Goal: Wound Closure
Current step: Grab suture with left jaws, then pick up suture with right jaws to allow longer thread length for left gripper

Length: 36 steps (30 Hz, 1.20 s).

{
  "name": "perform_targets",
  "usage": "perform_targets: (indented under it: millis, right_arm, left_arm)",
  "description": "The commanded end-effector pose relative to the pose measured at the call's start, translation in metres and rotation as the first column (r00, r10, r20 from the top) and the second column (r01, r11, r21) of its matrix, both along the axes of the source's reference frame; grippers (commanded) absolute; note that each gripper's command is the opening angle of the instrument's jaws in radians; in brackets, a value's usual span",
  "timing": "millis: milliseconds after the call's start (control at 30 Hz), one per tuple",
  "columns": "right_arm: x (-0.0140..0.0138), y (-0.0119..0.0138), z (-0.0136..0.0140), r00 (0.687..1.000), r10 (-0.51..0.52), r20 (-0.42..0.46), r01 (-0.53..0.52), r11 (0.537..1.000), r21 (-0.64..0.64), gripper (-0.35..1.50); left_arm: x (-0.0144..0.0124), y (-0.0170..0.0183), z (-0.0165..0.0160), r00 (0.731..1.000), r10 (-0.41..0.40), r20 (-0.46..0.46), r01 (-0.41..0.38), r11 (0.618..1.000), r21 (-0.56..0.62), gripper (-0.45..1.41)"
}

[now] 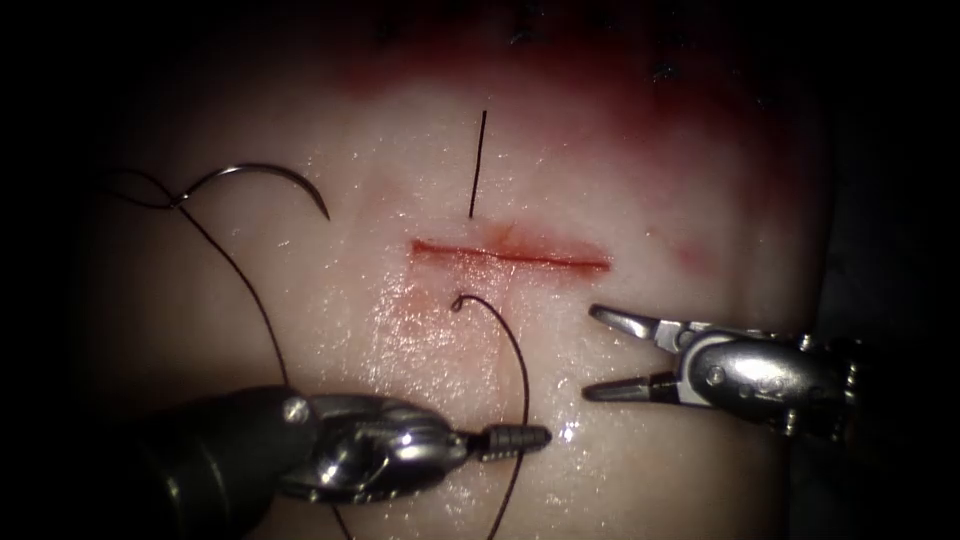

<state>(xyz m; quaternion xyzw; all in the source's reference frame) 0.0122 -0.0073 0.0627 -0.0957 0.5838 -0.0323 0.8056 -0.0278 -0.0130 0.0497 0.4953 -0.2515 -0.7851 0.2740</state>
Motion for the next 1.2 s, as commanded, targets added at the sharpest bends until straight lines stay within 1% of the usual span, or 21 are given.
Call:
perform_targets:
  millis: [33, 133, 233, 267, 300, 333, 400, 633, 867, 933, 1000, 1200]
  right_arm:
    - [0.0013, 0.001, -0.0003, 1.0, -0.014, -0.002, 0.014, 0.998, -0.068, 0.96]
    - [0.0022, 0.0016, -0.0012, 1.0, 0.006, 0.009, -0.004, 0.981, -0.193, 1.01]
    - [0.0036, 0.002, -0.0018, 1.0, 0.019, 0.01, -0.015, 0.964, -0.264, 1.23]
    - [0.0041, 0.002, -0.0019, 1.0, 0.021, 0.013, -0.016, 0.96, -0.28, 1.26]
    - [0.0051, 0.0019, -0.002, 1.0, 0.02, 0.016, -0.014, 0.953, -0.302, 1.28]
    - [0.0051, 0.0019, -0.002, 1.0, 0.02, 0.016, -0.014, 0.953, -0.302, 1.28]
    - [0.0062, 0.0018, -0.0018, 1.0, 0.016, 0.002, -0.015, 0.951, -0.31, 1.28]
    - [0.0076, 0.0016, -0.0018, 1.0, -0.014, -0.005, 0.012, 0.948, -0.318, 1.28]
    - [0.008, 0.0017, -0.0015, 0.999, -0.038, -0.004, 0.035, 0.947, -0.318, 1.28]
    - [0.0082, 0.0016, -0.0016, 0.999, -0.047, -0.017, 0.039, 0.947, -0.319, 1.23]
    - [0.0084, 0.0014, -0.0019, 0.998, -0.057, -0.02, 0.047, 0.945, -0.323, 1.13]
    - [0.0094, 0.0009, -0.0024, 0.996, -0.082, -0.026, 0.069, 0.941, -0.331, 1.04]
  left_arm:
    - [-0.0006, 0.0005, 0.0004, 1.0, 0.0, 0.012, 0.0, 1.0, 0.013, -0.35]
    - [-0.0003, 0.0011, 0.0004, 0.999, -0.001, 0.038, -0.001, 0.999, 0.051, -0.35]
    - [0.0002, 0.0019, 0.0006, 0.999, -0.006, 0.052, 0.001, 0.996, 0.084, -0.35]
    - [0.0004, 0.0021, 0.0006, 0.998, -0.006, 0.055, 0.001, 0.996, 0.091, -0.35]
    - [0.0008, 0.0025, 0.0007, 0.998, -0.01, 0.066, 0.003, 0.994, 0.109, -0.35]
    - [0.0008, 0.0025, 0.0007, 0.998, -0.01, 0.066, 0.003, 0.994, 0.109, -0.35]
    - [0.0013, 0.0028, 0.0007, 0.997, -0.013, 0.075, 0.002, 0.99, 0.14, -0.35]
    - [0.0019, 0.0027, 0.0008, 0.997, -0.005, 0.077, -0.008, 0.986, 0.165, -0.35]
    - [0.0025, 0.0025, 0.0006, 0.998, 0.007, 0.069, -0.019, 0.984, 0.175, -0.35]
    - [0.0025, 0.0025, 0.0007, 0.998, 0.007, 0.068, -0.019, 0.984, 0.175, -0.35]
    - [0.0024, 0.0025, 0.0007, 0.998, 0.008, 0.066, -0.02, 0.984, 0.175, -0.35]
    - [0.0021, 0.0026, 0.0007, 0.998, 0.008, 0.063, -0.019, 0.983, 0.183, -0.35]
